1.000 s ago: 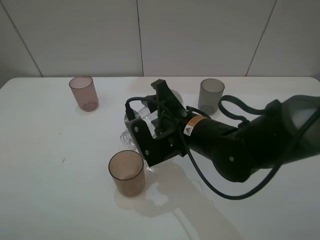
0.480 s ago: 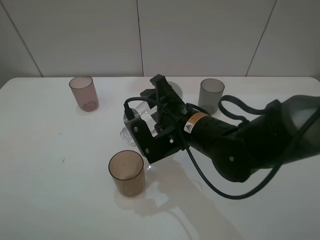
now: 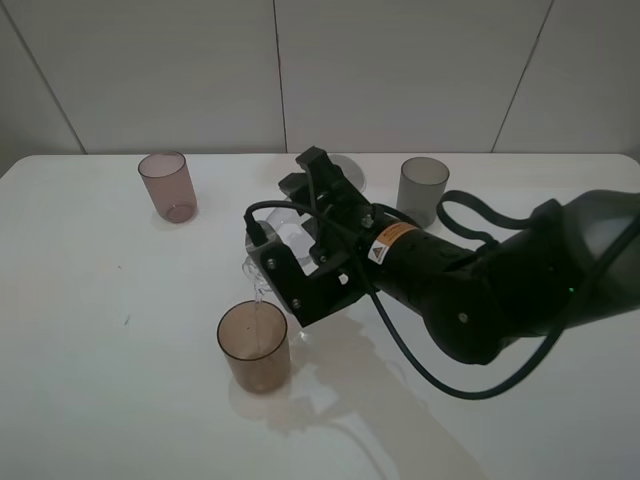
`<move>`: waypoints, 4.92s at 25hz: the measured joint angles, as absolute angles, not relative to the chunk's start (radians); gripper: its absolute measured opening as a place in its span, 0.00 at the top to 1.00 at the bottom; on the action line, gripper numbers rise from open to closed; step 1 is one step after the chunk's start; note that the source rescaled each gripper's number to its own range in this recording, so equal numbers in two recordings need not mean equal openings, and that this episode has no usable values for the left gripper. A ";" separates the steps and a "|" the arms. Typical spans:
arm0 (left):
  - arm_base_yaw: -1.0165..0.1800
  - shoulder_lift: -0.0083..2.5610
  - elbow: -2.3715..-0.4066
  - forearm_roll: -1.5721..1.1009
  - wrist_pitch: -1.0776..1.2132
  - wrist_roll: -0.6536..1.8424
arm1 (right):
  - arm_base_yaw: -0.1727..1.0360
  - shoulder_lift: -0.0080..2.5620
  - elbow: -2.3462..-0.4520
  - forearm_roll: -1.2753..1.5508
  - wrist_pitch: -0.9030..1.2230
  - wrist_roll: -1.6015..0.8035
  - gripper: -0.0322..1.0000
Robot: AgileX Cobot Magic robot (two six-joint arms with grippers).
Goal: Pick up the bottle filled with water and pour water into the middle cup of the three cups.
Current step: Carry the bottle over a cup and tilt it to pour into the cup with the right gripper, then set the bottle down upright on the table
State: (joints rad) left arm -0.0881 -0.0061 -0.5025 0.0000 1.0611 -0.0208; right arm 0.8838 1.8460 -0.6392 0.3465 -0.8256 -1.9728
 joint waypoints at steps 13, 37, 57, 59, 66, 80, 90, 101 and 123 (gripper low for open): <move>-0.088 -0.006 -0.503 0.000 1.061 -0.021 | 0.884 1.846 -0.639 0.334 -0.842 -2.032 0.97; -0.088 -0.006 -0.503 0.000 1.061 -0.021 | 0.896 1.846 -0.639 0.285 -0.904 -2.088 0.97; -0.088 -0.006 -0.503 0.000 1.061 -0.021 | 0.918 1.846 -0.639 0.280 -0.931 -2.190 0.97; -0.088 -0.006 -0.503 0.000 1.061 -0.021 | 0.920 1.846 -0.639 0.268 -0.931 -2.190 0.97; -0.088 -0.006 -0.503 0.000 1.061 -0.021 | 0.920 1.846 -0.639 0.267 -0.946 -2.214 0.97; -0.088 -0.006 -0.503 0.000 1.061 -0.021 | 0.920 1.846 -0.600 0.264 -0.955 -2.292 0.97; -0.088 -0.006 -0.503 0.000 1.061 -0.021 | 0.920 1.846 -0.585 0.267 -0.960 -2.291 0.97; -0.088 -0.006 -0.503 0.000 1.061 -0.021 | 0.920 1.832 -0.585 0.267 -0.953 -2.136 0.97; -0.088 -0.006 -0.503 0.000 1.061 -0.021 | 0.793 1.685 -0.638 0.161 -0.553 -0.935 0.97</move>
State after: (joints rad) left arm -0.0881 -0.0061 -0.5025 0.0000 1.0611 -0.0208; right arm 0.7930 1.6846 -0.6376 0.1613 -0.5531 -0.9349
